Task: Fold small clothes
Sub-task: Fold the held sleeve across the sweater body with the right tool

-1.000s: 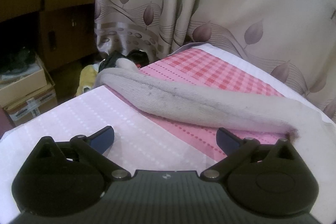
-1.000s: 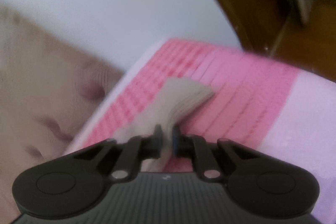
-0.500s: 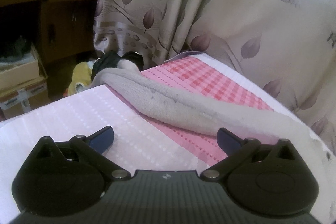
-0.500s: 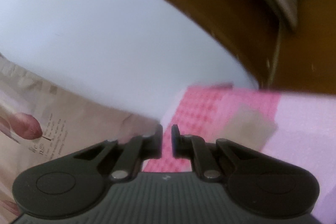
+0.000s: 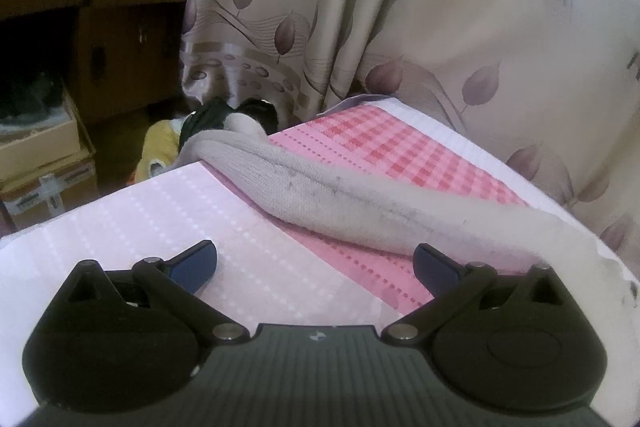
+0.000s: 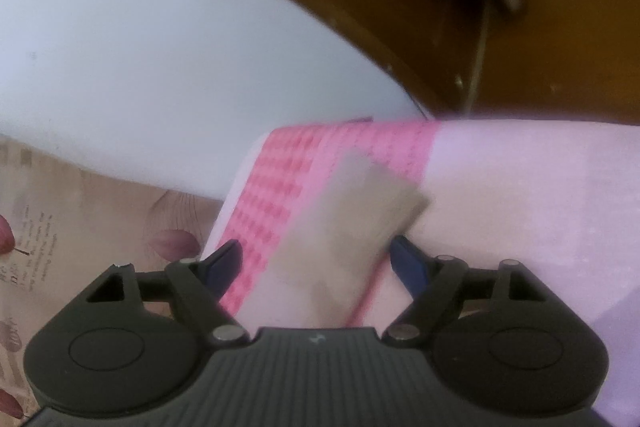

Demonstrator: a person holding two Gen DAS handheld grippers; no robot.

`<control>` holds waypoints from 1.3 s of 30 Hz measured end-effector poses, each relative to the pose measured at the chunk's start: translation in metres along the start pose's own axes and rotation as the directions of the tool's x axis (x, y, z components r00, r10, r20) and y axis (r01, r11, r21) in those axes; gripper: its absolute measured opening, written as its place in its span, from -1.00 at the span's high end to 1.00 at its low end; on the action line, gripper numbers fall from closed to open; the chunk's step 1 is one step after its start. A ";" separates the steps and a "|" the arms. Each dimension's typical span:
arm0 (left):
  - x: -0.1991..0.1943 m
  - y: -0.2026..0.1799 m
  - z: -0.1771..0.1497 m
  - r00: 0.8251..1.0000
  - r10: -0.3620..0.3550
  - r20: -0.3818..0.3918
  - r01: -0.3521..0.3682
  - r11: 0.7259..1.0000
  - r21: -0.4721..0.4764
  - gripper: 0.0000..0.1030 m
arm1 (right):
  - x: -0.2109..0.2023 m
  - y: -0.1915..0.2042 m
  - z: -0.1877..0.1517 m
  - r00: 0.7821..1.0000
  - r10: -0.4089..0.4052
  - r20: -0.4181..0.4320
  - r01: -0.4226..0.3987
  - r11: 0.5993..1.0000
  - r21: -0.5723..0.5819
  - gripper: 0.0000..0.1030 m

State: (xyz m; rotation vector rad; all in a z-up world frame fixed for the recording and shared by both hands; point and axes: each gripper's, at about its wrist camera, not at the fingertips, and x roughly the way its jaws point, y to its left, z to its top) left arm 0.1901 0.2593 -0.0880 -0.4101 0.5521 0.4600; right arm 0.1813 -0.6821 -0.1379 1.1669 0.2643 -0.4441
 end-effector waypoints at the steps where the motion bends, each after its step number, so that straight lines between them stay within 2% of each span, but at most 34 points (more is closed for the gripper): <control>1: 0.001 -0.002 0.000 1.000 0.004 -0.002 -0.004 1.000 0.004 -1.00 | 0.004 0.002 -0.001 1.000 0.011 -0.004 -0.011 1.000 -0.003 -0.58; 4: 0.002 -0.004 0.000 1.000 0.016 -0.004 -0.016 1.000 0.012 -1.00 | 0.010 0.009 -0.005 0.999 0.039 -0.021 -0.039 0.999 -0.031 -0.58; 5: 0.002 -0.004 0.000 1.000 0.019 -0.004 -0.019 1.000 0.013 -1.00 | 0.011 0.011 -0.006 0.999 0.035 -0.018 -0.035 0.998 -0.044 -0.51; 6: 0.002 -0.004 0.000 1.000 0.021 -0.004 -0.021 1.000 0.014 -1.00 | 0.014 0.012 -0.009 0.999 0.031 -0.029 -0.032 0.999 -0.042 0.15; 7: 0.002 -0.004 0.000 1.000 0.022 -0.004 -0.022 1.000 0.014 -1.00 | 0.021 0.004 -0.012 0.997 0.017 -0.078 -0.017 1.000 0.004 0.61; 8: 0.002 -0.005 0.000 1.000 0.023 -0.005 -0.023 1.000 0.015 -1.00 | 0.022 -0.005 -0.015 0.997 0.029 -0.072 -0.025 0.999 0.047 0.90; 11: 0.002 -0.005 0.000 1.000 0.029 -0.007 -0.029 0.999 0.021 -1.00 | 0.020 0.001 -0.017 0.998 0.018 -0.057 -0.020 0.999 -0.041 0.91; 15: 0.002 -0.006 0.001 1.000 0.030 -0.007 -0.030 0.999 0.021 -1.00 | 0.007 0.006 -0.010 0.997 0.072 -0.022 -0.071 0.997 0.040 0.90; 20: 0.002 -0.004 0.001 1.000 0.012 0.001 -0.012 1.000 -0.005 -1.00 | -0.005 0.076 -0.018 0.987 0.157 -0.028 -0.159 0.986 -0.055 0.90; 24: 0.000 0.000 0.001 1.000 -0.005 0.010 0.006 0.999 -0.032 -1.00 | -0.009 0.148 -0.048 0.959 0.270 -0.082 -0.278 0.953 -0.119 0.90; 27: -0.002 0.004 0.000 1.000 -0.021 0.019 0.022 0.998 -0.055 -1.00 | -0.002 0.202 -0.087 0.919 0.364 -0.149 -0.383 0.916 -0.121 0.90; 30: -0.003 0.007 0.000 0.999 -0.032 0.026 0.034 0.997 -0.073 -1.00 | 0.012 0.251 -0.138 0.862 0.449 -0.234 -0.482 0.870 -0.106 0.90; 32: -0.003 0.008 0.000 0.999 -0.036 0.028 0.038 0.996 -0.079 -1.00 | 0.023 0.282 -0.183 0.811 0.496 -0.311 -0.545 0.833 -0.091 0.90; 36: -0.004 0.010 0.000 0.998 -0.045 0.034 0.048 0.995 -0.091 -1.00 | 0.037 0.320 -0.268 0.731 0.524 -0.437 -0.607 0.792 -0.066 0.90; 39: -0.004 0.013 0.000 0.998 -0.056 0.037 0.059 0.993 -0.101 -1.00 | 0.048 0.327 -0.326 0.686 0.512 -0.518 -0.616 0.787 -0.038 0.90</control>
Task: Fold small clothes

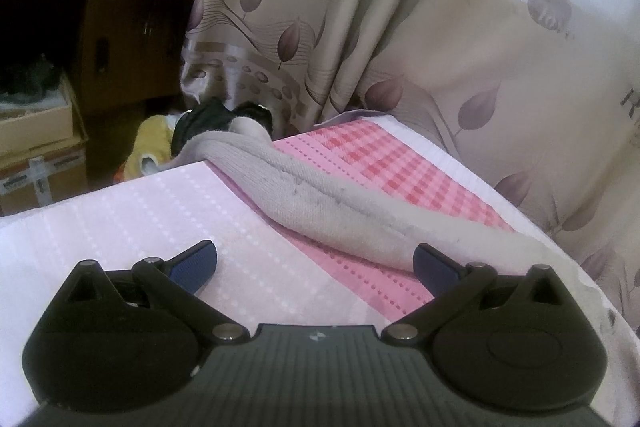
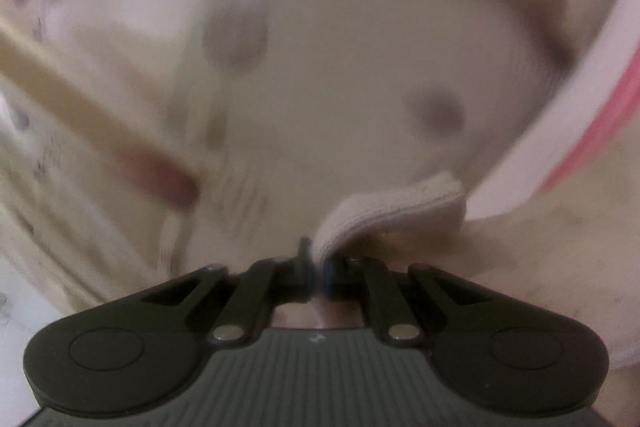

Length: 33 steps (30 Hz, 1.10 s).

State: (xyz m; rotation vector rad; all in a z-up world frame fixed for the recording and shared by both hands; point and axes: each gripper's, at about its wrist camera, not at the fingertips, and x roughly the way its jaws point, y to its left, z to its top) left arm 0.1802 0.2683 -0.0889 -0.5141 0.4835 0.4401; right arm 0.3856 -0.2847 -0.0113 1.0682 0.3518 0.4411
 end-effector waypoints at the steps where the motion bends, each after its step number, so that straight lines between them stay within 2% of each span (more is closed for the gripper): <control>1: 0.000 0.001 0.000 1.000 -0.005 0.001 0.005 1.000 -0.006 -1.00 | 0.011 0.000 -0.016 1.000 -0.004 -0.027 0.004 1.000 -0.002 0.90; 7: 0.000 0.005 0.001 1.000 -0.024 0.005 0.024 0.999 -0.027 -1.00 | 0.066 -0.009 -0.086 0.986 -0.043 -0.161 0.041 0.999 -0.012 0.90; 10: 0.000 0.006 0.001 0.999 -0.032 0.006 0.032 0.999 -0.034 -1.00 | 0.079 -0.012 -0.106 0.979 -0.062 -0.193 0.059 0.998 -0.020 0.90; 12: -0.001 0.007 0.001 0.999 -0.034 0.007 0.035 0.999 -0.036 -1.00 | 0.091 -0.011 -0.109 0.981 -0.056 -0.185 0.051 0.998 -0.033 0.90; 16: -0.001 0.007 0.001 0.999 -0.037 0.007 0.037 0.999 -0.038 -1.00 | 0.105 0.003 -0.120 0.970 -0.101 -0.222 0.067 0.986 -0.155 0.89; 19: -0.001 0.008 0.001 0.999 -0.037 0.007 0.037 0.999 -0.038 -1.00 | 0.112 0.013 -0.129 0.958 -0.156 -0.241 0.089 0.959 -0.268 0.83; 20: -0.001 0.008 0.001 0.999 -0.037 0.006 0.038 0.999 -0.037 -1.00 | 0.115 0.014 -0.132 0.954 -0.164 -0.249 0.089 0.953 -0.289 0.77; 22: -0.001 0.008 0.001 0.999 -0.038 0.006 0.038 0.999 -0.038 -1.00 | 0.119 0.018 -0.140 0.945 -0.170 -0.278 0.072 0.941 -0.331 0.45; 24: -0.001 0.009 0.001 0.999 -0.042 0.004 0.042 0.998 -0.043 -1.00 | 0.120 0.034 -0.154 0.936 -0.204 -0.287 0.047 0.880 -0.472 -0.33; 26: -0.002 0.011 0.002 0.999 -0.049 0.003 0.049 0.998 -0.051 -1.00 | 0.122 0.056 -0.177 0.927 -0.262 -0.268 0.023 0.754 -0.657 -0.58; 28: -0.002 0.012 0.003 0.998 -0.058 0.001 0.058 0.997 -0.059 -1.00 | 0.125 0.071 -0.197 0.917 -0.293 -0.271 -0.018 0.648 -0.762 -0.60; 30: -0.002 0.016 0.005 0.997 -0.076 -0.005 0.075 0.994 -0.077 -1.00 | 0.128 0.086 -0.219 0.904 -0.345 -0.252 -0.043 0.514 -0.857 -0.60; 33: -0.002 0.028 0.009 0.992 -0.122 -0.008 0.120 0.984 -0.133 -1.00 | 0.122 0.106 -0.258 0.912 -0.361 -0.197 -0.119 0.227 -0.967 -0.62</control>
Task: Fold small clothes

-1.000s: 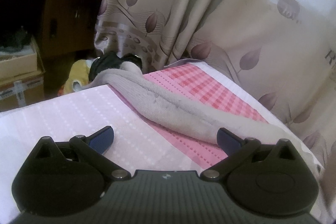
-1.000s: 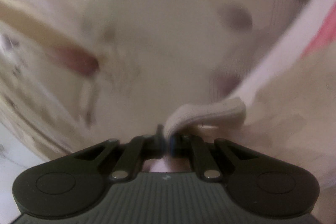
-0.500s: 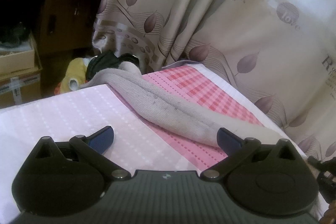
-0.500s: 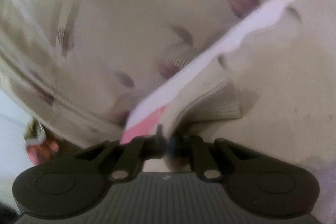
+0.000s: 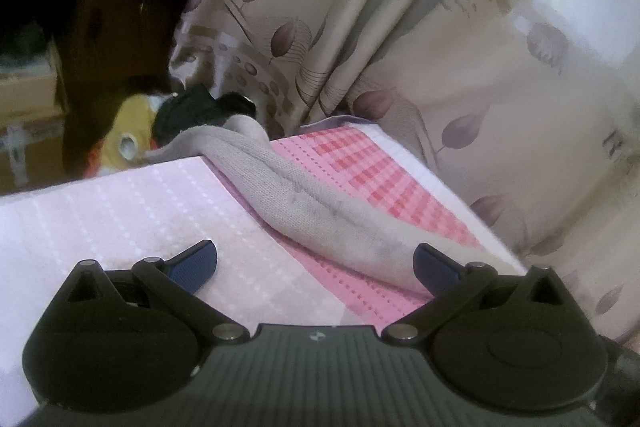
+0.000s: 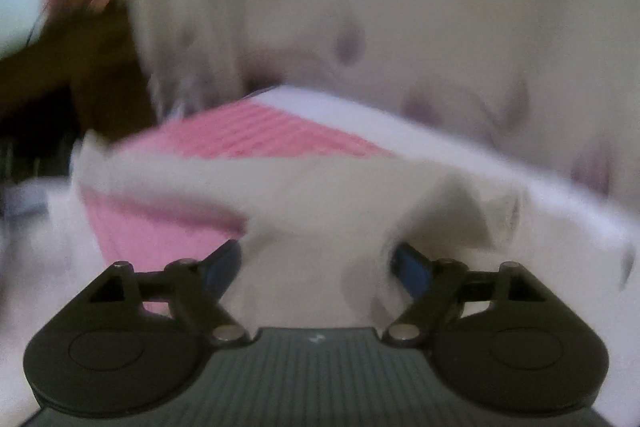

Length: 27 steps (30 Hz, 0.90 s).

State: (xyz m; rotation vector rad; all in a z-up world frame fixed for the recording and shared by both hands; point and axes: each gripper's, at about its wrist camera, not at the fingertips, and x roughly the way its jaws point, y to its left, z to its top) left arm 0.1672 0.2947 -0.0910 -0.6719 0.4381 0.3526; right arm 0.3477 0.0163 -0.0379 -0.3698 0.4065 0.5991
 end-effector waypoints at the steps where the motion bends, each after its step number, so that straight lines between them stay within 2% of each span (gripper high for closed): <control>1: -0.001 0.003 0.001 1.000 -0.011 0.002 0.011 1.000 -0.020 -1.00 | 0.002 0.015 0.002 1.000 -0.026 -0.015 0.024 0.993 -0.118 -0.71; 3: -0.001 0.005 0.002 1.000 -0.020 -0.003 0.020 1.000 -0.024 -1.00 | 0.008 0.032 0.005 0.996 -0.087 -0.034 0.077 0.969 -0.233 -0.74; 4: -0.002 0.004 0.003 1.000 -0.016 -0.007 0.016 1.000 -0.016 -1.00 | 0.006 0.033 0.008 0.996 -0.076 -0.035 0.066 0.973 -0.221 -0.74; 6: -0.005 0.005 0.006 1.000 -0.017 -0.021 0.017 1.000 -0.008 -1.00 | -0.008 0.025 0.011 1.000 -0.008 -0.002 0.008 0.991 -0.131 -0.74; 8: -0.007 0.013 0.016 0.999 -0.019 -0.042 0.019 1.000 -0.013 -1.00 | -0.030 0.012 0.008 0.995 0.085 0.050 -0.085 0.996 0.004 -0.74; 10: -0.011 0.033 0.034 0.997 -0.033 -0.064 0.027 0.995 -0.097 -0.99 | -0.049 0.003 -0.002 0.983 0.159 0.095 -0.170 0.978 0.123 -0.74; 13: -0.010 0.072 0.067 0.997 -0.014 -0.081 -0.006 0.971 -0.237 -0.97 | -0.076 -0.004 -0.028 0.975 0.182 0.130 -0.207 0.954 0.218 -0.74; 14: -0.003 0.085 0.078 0.993 -0.012 -0.117 -0.020 0.964 -0.266 -0.86 | -0.084 -0.004 -0.040 0.974 0.181 0.135 -0.209 0.948 0.239 -0.74; 16: 0.015 0.110 0.097 0.977 -0.049 -0.206 -0.026 0.937 -0.347 -0.70 | -0.091 -0.004 -0.058 0.978 0.170 0.121 -0.197 0.943 0.269 -0.74; 18: 0.037 0.126 0.108 0.947 -0.079 -0.311 -0.047 0.924 -0.380 -0.55 | -0.093 -0.003 -0.074 0.981 0.169 0.097 -0.191 0.936 0.295 -0.74; 20: 0.052 0.137 0.112 0.925 -0.100 -0.367 -0.065 0.909 -0.412 -0.52 | -0.094 -0.003 -0.084 0.984 0.161 0.078 -0.178 0.931 0.320 -0.74; 24: 0.078 0.147 0.111 0.902 -0.156 -0.402 -0.049 0.889 -0.455 -0.52 | -0.099 -0.011 -0.088 0.984 0.144 0.102 -0.171 0.918 0.359 -0.74; 27: 0.102 0.155 0.103 0.894 -0.199 -0.402 -0.045 0.853 -0.521 -0.52 | -0.094 -0.009 -0.088 0.986 0.145 0.085 -0.166 0.916 0.364 -0.74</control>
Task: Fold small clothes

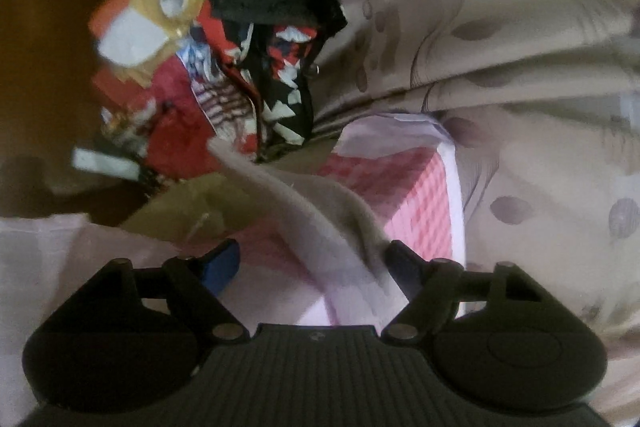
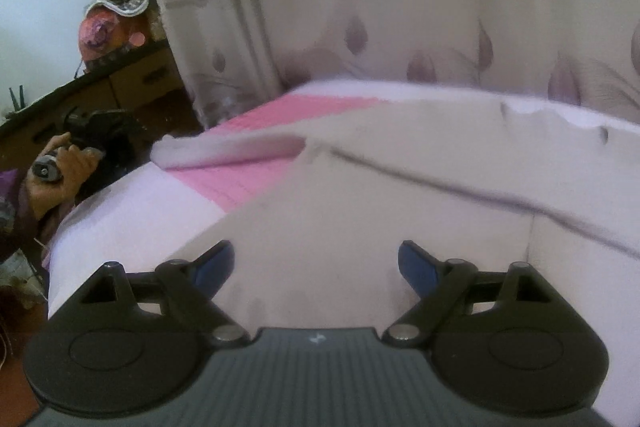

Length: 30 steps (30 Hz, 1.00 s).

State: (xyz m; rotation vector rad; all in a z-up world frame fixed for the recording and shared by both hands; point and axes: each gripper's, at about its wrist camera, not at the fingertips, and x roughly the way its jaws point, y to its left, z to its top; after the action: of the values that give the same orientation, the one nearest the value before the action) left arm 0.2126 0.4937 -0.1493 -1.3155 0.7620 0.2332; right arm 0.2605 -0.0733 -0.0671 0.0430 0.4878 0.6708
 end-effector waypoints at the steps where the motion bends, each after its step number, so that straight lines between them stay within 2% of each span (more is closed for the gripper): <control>1: 0.005 0.002 0.001 1.000 0.000 0.005 0.000 1.000 -0.012 -0.32 | 0.000 0.001 -0.001 1.000 0.000 0.002 0.000 1.000 -0.010 -0.74; 2: 0.007 0.004 0.000 1.000 -0.016 0.023 0.017 1.000 -0.017 0.03 | 0.000 0.003 -0.002 1.000 0.000 0.003 0.000 1.000 -0.018 -0.74; 3: 0.005 0.005 -0.001 0.997 -0.056 0.054 0.057 0.998 -0.020 0.25 | -0.001 0.003 -0.003 1.000 -0.004 0.005 0.004 1.000 -0.023 -0.74; 4: 0.002 0.002 -0.001 0.995 -0.054 0.087 0.056 0.998 -0.019 0.67 | -0.002 0.003 -0.004 1.000 -0.008 0.007 0.008 1.000 -0.025 -0.74; 5: -0.003 -0.003 -0.004 0.992 -0.029 0.123 0.029 1.000 -0.004 0.87 | -0.002 0.002 -0.004 1.000 -0.006 0.008 0.006 1.000 -0.025 -0.74; 6: -0.010 -0.008 -0.007 0.987 -0.001 0.163 -0.001 1.000 0.013 0.87 | -0.002 0.001 -0.005 1.000 -0.003 0.009 0.003 1.000 -0.019 -0.74; 9: -0.028 -0.026 -0.020 0.974 0.002 0.226 -0.015 0.998 0.055 0.88 | -0.002 -0.004 -0.005 1.000 -0.001 0.020 0.001 1.000 0.019 -0.74; 12: -0.053 -0.059 -0.037 0.957 -0.036 0.287 -0.008 0.989 0.150 0.89 | -0.006 -0.013 -0.005 0.999 0.028 0.047 -0.031 0.997 0.065 -0.74; 16: -0.082 -0.126 -0.079 0.938 -0.116 0.327 0.004 0.946 0.325 0.91 | -0.018 -0.035 -0.008 0.991 0.033 0.133 -0.058 0.980 0.191 -0.74; 19: -0.086 -0.191 -0.124 0.935 -0.189 0.300 0.028 0.883 0.468 0.91 | -0.036 -0.054 -0.013 0.978 0.003 0.209 -0.070 0.947 0.314 -0.74; 23: -0.070 -0.272 -0.202 0.942 -0.269 0.198 0.087 0.769 0.633 0.91 | -0.070 -0.075 -0.021 0.959 -0.012 0.283 -0.109 0.907 0.407 -0.74; 26: -0.037 -0.323 -0.267 0.951 -0.297 0.085 0.149 0.683 0.715 0.91 | -0.098 -0.092 -0.026 0.949 -0.040 0.314 -0.102 0.900 0.423 -0.74; 29: 0.014 -0.361 -0.337 0.959 -0.283 -0.012 0.184 0.590 0.786 0.91 | -0.127 -0.113 -0.039 0.934 -0.081 0.349 -0.092 0.887 0.452 -0.74; 30: 0.032 -0.368 -0.357 0.962 -0.272 -0.039 0.194 0.570 0.799 0.91 | -0.135 -0.120 -0.043 0.930 -0.092 0.356 -0.089 0.882 0.462 -0.74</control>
State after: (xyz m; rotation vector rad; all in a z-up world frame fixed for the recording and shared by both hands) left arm 0.3110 0.0549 0.0987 -0.5069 0.4960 -0.2629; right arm 0.2204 -0.2547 -0.0718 0.6236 0.2754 0.5116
